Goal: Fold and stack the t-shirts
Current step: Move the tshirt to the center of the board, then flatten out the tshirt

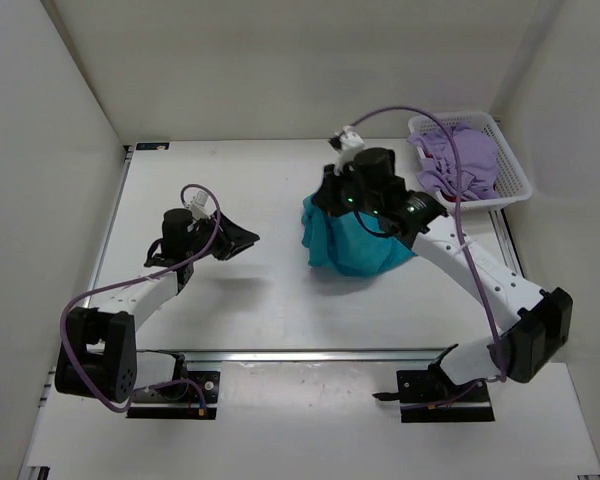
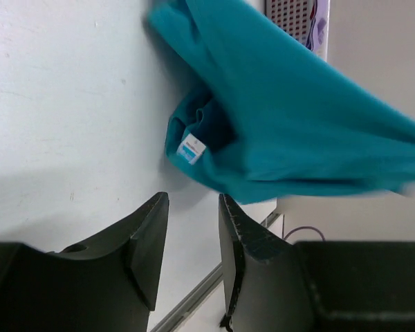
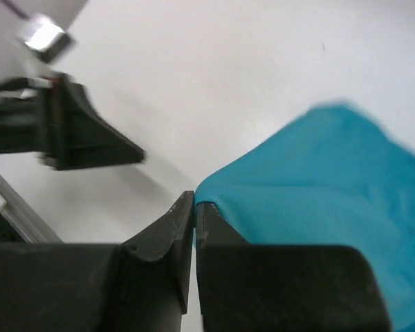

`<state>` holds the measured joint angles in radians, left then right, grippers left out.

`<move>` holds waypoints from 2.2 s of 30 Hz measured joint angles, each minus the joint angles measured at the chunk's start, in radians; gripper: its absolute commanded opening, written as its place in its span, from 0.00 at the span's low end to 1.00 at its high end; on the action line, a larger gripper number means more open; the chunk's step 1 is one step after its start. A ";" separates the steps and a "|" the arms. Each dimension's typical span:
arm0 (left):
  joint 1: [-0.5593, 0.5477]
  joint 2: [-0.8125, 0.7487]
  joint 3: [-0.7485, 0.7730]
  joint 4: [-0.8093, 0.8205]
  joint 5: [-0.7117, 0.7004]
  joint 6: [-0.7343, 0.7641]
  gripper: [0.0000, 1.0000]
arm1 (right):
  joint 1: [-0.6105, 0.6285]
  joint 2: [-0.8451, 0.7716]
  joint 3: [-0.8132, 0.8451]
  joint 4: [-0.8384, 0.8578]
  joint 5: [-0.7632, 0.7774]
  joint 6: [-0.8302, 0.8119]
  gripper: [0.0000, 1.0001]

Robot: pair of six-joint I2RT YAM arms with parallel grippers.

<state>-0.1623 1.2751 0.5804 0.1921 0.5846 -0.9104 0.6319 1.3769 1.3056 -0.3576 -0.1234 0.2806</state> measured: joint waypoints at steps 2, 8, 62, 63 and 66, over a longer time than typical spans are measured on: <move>0.009 0.000 0.005 0.003 -0.004 -0.008 0.45 | 0.108 0.070 0.218 -0.087 0.058 -0.046 0.00; 0.039 -0.008 0.035 0.024 -0.015 -0.042 0.45 | 0.392 0.233 0.830 -0.248 0.121 -0.183 0.00; -0.590 0.502 0.481 -0.550 -0.526 0.637 0.40 | -0.308 -0.351 -1.018 0.389 -0.114 0.318 0.45; -0.590 0.515 0.485 -0.547 -0.526 0.635 0.34 | -0.308 -0.337 -1.018 0.396 -0.105 0.319 0.43; -0.579 0.520 0.491 -0.529 -0.526 0.628 0.18 | -0.303 -0.276 -1.015 0.449 -0.095 0.327 0.36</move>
<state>-0.7414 1.7954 1.0710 -0.3374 0.0589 -0.2829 0.3290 1.1011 0.2909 0.0914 -0.2188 0.6079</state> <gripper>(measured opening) 0.285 0.410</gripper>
